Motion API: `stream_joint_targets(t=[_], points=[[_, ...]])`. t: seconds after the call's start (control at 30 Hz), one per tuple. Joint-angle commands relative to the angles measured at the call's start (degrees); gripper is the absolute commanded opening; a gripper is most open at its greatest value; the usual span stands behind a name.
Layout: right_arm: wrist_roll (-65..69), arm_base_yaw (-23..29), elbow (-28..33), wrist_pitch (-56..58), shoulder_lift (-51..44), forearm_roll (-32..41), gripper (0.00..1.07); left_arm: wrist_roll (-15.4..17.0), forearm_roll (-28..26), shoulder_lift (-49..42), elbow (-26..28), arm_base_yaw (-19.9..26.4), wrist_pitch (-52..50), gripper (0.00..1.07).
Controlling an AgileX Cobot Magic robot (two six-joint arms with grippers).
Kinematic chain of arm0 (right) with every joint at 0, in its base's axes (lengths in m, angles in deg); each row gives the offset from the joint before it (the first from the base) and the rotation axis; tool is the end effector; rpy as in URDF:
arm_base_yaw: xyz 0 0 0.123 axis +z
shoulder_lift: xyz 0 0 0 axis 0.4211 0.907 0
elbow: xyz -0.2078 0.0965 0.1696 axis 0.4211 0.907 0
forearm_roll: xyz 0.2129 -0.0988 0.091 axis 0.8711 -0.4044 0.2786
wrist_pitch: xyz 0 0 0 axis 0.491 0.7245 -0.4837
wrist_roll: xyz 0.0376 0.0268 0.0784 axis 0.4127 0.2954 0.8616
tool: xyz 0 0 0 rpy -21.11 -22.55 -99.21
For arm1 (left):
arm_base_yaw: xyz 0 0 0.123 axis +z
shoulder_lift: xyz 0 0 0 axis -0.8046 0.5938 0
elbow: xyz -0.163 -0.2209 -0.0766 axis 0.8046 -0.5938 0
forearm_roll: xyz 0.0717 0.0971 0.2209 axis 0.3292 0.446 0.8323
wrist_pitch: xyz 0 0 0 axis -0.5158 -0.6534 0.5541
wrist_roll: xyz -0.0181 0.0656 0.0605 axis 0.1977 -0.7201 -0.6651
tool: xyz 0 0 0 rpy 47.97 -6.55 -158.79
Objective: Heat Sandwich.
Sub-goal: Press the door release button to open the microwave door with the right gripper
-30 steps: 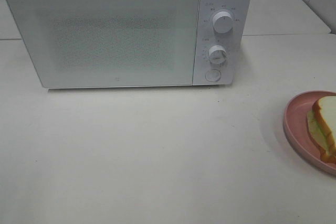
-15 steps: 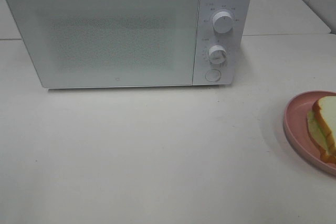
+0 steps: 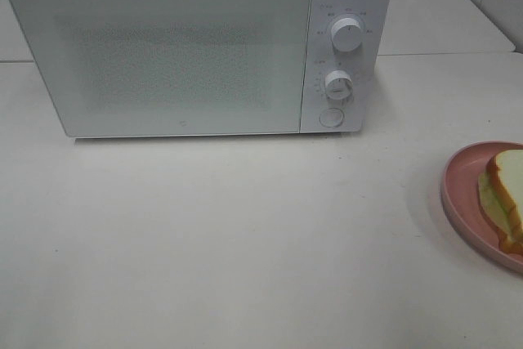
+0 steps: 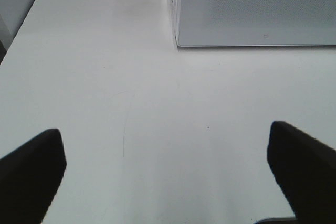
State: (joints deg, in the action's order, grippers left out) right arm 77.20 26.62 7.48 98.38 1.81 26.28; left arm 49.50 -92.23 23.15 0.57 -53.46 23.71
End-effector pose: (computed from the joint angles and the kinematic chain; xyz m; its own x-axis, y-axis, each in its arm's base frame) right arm 0.1013 -0.0007 0.3060 -0.4966 0.1124 -0.8607 0.0699 0.9935 0.0894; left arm -0.0045 -0.0052 0.2784 -0.4362 -0.0102 -0.8998 0.0451 0.9984 -0.0332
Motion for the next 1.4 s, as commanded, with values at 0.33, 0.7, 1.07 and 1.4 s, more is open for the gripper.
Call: stream_joint_targets(t=[0.33, 0.7, 1.07, 1.4], points=[[0.00, -0.23, -0.29, -10.49, 9.63, 0.00, 0.75, 0.06, -0.11, -1.15, -0.17, -0.11, -0.34, 1.00], [0.00, -0.23, -0.29, -19.48, 17.07, 0.11, 0.75, 0.06, -0.11, -1.15, -0.17, -0.11, -0.34, 1.00], [0.06, -0.23, -0.29, -33.35, 26.36, 0.17, 0.75, 0.06, -0.11, -1.15, -0.17, -0.11, -0.34, 1.00], [0.00, -0.23, 0.06, -45.78, 35.18, 0.17, 0.75, 0.06, -0.11, -1.15, -0.17, -0.11, -0.34, 1.00]])
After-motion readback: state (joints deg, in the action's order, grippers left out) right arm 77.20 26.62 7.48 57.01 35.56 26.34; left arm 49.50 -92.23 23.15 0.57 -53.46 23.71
